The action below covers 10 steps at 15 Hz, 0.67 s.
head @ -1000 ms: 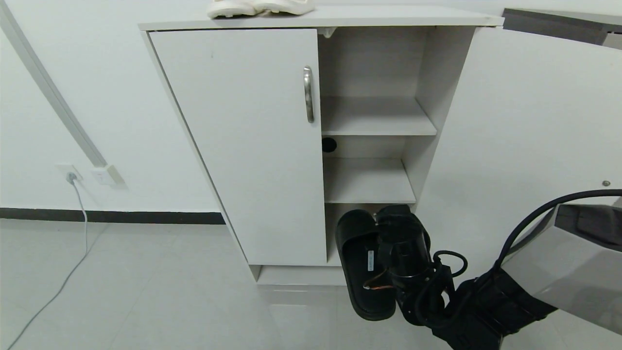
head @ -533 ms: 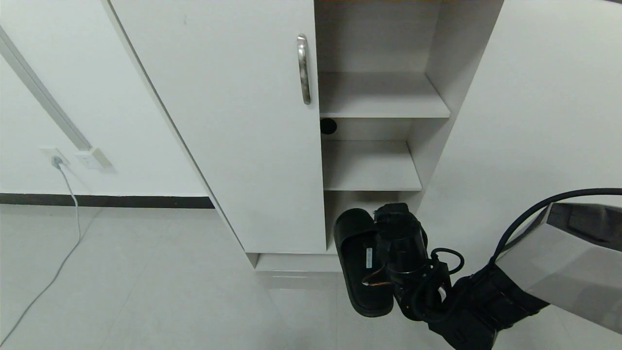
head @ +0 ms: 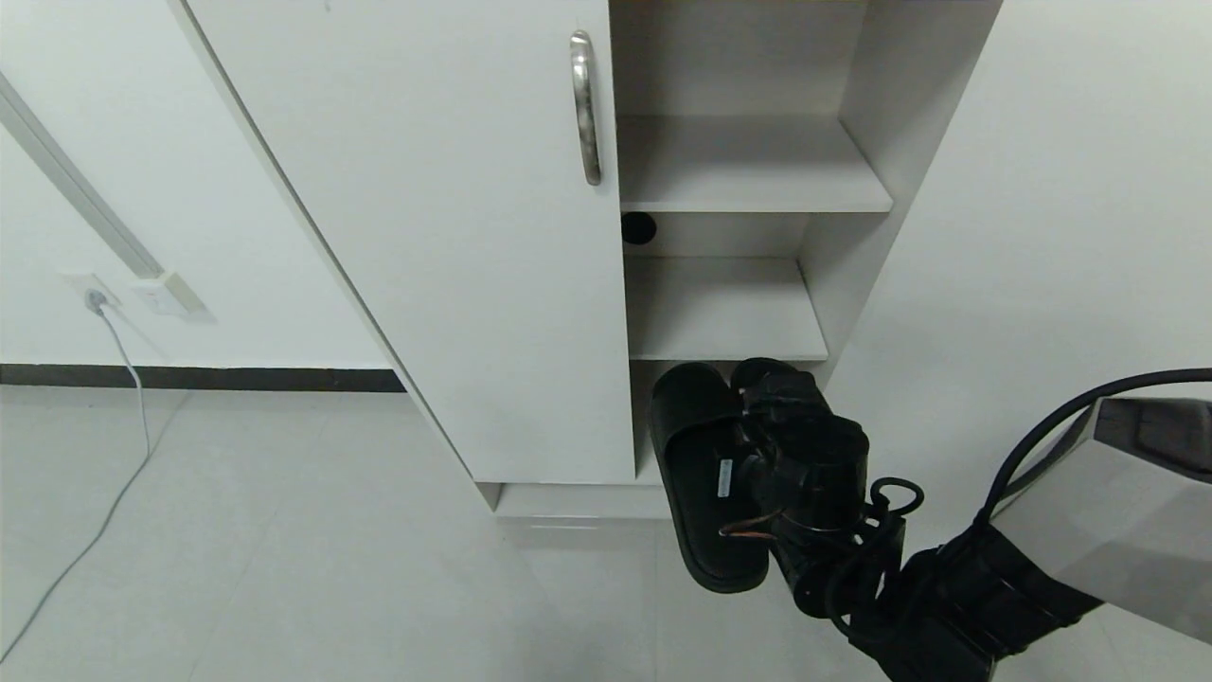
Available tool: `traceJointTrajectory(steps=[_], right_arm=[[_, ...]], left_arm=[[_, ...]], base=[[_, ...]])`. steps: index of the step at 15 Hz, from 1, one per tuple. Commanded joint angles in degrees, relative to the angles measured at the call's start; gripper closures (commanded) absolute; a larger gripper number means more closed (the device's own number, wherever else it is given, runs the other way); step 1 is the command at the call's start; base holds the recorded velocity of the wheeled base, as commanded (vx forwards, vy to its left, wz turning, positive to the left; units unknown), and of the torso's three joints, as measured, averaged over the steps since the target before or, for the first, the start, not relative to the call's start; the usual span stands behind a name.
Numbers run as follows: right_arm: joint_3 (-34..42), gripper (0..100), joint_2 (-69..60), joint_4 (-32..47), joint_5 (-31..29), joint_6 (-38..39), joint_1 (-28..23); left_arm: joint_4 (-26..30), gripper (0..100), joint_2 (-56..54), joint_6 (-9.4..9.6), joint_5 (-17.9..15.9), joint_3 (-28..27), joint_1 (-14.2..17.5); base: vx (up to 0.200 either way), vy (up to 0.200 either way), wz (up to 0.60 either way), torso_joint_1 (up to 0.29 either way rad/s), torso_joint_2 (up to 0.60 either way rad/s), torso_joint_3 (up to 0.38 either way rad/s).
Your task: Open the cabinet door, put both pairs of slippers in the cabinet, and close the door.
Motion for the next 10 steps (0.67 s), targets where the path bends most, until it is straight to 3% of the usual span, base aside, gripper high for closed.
traceJointTrajectory(steps=[1,10], right_arm=[[0.9,100,0.0,-0.6,0.0,-0.4,0.0],[0.0,100,0.0,-0.8,-0.9,-0.7,-0.9]], left_arm=[[0.0,100,0.1,-0.01,0.0,0.0,0.0],[0.0,100,0.1,-0.01,0.0,0.0,0.0]], base=[[0.000,0.000,0.00,0.000,0.00,0.000],[0.000,0.000,0.00,0.000,0.00,0.000]])
